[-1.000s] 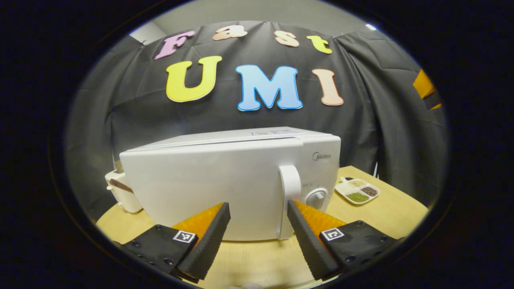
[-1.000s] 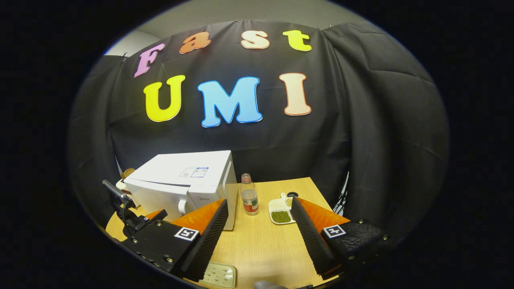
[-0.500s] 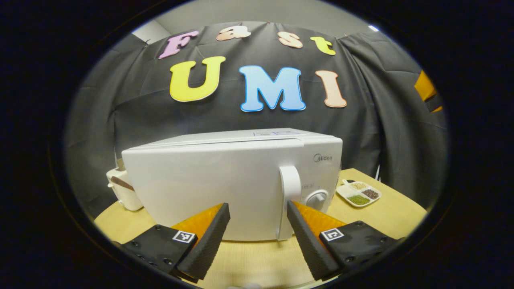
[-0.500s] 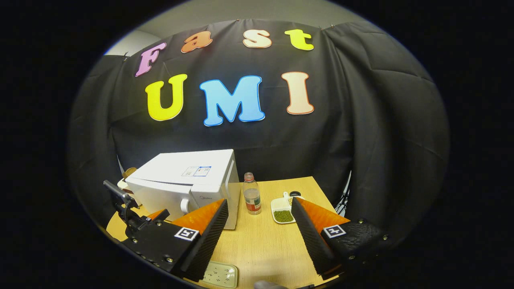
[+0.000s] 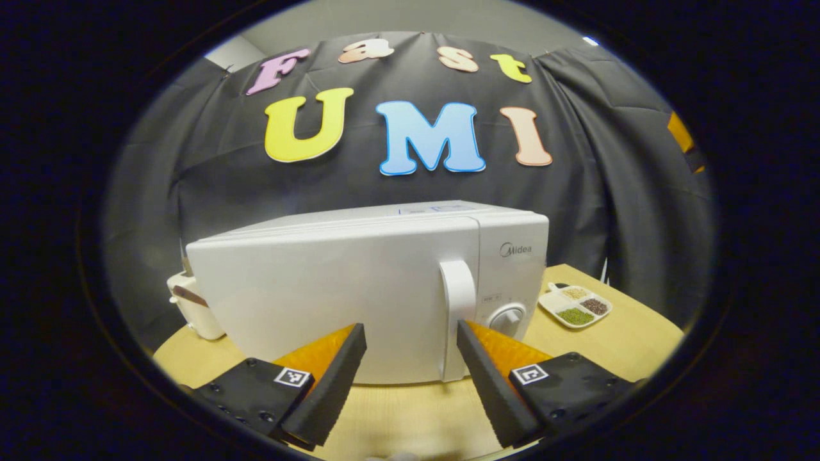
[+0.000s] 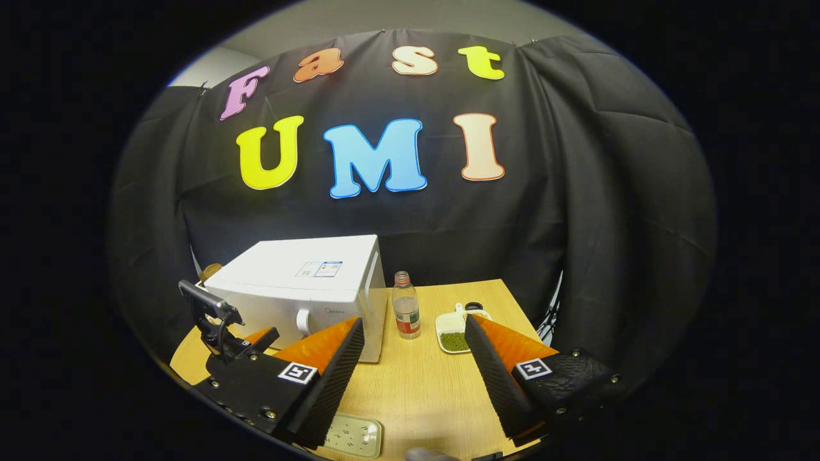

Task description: Open the microwave oven with the left hand, put the food in, and close the microwave oven.

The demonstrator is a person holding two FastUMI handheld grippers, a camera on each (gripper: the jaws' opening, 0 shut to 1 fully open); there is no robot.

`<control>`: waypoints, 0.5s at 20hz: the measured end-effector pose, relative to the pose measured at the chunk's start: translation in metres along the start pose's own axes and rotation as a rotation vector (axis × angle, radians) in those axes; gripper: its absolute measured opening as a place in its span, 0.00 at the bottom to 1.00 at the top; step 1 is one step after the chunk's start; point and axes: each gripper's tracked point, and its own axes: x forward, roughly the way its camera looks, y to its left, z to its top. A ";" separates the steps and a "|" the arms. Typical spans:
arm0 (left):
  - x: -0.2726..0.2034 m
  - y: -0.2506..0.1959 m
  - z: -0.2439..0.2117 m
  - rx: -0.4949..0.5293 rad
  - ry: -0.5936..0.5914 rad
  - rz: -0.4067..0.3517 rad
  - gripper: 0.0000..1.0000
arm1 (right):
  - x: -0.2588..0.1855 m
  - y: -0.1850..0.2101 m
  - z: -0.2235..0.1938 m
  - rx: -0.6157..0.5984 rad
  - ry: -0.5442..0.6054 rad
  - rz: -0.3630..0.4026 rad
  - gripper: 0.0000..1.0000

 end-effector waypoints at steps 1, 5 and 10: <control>-0.004 0.007 0.001 0.008 0.004 0.019 0.96 | -0.003 0.001 0.002 0.004 -0.001 0.003 0.97; -0.037 0.027 0.011 0.017 0.008 0.029 0.97 | -0.014 0.004 0.001 -0.034 -0.021 0.008 0.97; -0.099 0.062 0.049 0.020 -0.005 0.053 0.98 | -0.036 0.017 0.005 -0.054 -0.061 0.042 0.97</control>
